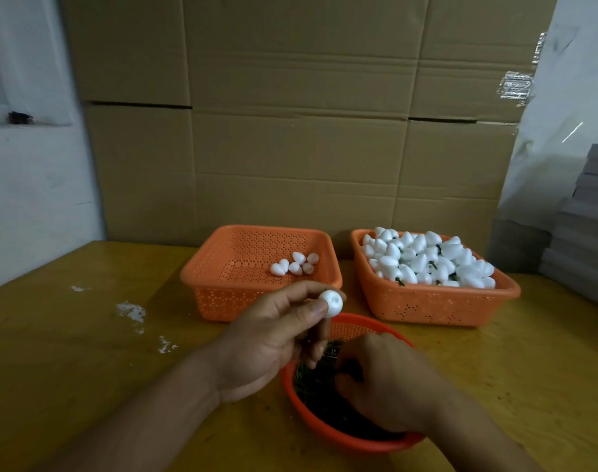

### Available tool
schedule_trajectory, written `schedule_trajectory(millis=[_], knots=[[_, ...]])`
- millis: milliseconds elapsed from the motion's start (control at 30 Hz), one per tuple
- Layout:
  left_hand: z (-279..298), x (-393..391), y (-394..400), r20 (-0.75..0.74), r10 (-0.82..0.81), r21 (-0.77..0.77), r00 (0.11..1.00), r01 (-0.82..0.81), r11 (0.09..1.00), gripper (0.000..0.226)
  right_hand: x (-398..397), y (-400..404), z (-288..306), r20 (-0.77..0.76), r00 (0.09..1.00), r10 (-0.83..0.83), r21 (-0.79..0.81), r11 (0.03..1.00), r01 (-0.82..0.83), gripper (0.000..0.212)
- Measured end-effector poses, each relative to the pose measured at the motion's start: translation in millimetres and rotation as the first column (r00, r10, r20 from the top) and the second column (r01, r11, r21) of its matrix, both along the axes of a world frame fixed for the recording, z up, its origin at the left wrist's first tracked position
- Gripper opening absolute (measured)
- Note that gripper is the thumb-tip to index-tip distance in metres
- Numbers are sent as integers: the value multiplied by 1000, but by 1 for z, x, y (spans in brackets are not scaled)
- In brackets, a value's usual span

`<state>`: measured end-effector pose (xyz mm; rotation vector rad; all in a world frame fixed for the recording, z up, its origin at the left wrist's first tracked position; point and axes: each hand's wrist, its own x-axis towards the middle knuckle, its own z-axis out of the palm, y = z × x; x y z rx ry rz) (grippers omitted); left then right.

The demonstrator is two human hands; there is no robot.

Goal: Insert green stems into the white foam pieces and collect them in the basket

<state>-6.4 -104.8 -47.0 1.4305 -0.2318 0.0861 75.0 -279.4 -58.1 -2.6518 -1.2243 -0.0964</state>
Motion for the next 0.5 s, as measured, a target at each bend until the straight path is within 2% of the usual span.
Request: schedule_trajectory(millis=[100, 300, 433, 500], knots=[[-2, 2, 0, -5, 28, -17, 1000, -28, 999, 44, -2, 0, 3, -29, 999, -13, 68, 998, 15, 29], [-5, 4, 1, -13, 61, -21, 998, -61, 998, 40, -1, -2, 4, -58, 998, 13, 183, 983, -2, 41], [-5, 4, 2, -14, 66, -17, 998, -66, 998, 46, 1, -4, 3, -81, 996, 31, 360, 933, 0, 48], [-6, 4, 2, -11, 73, -13, 997, -73, 997, 48, 2, -5, 4, -97, 992, 76, 473, 881, -21, 44]])
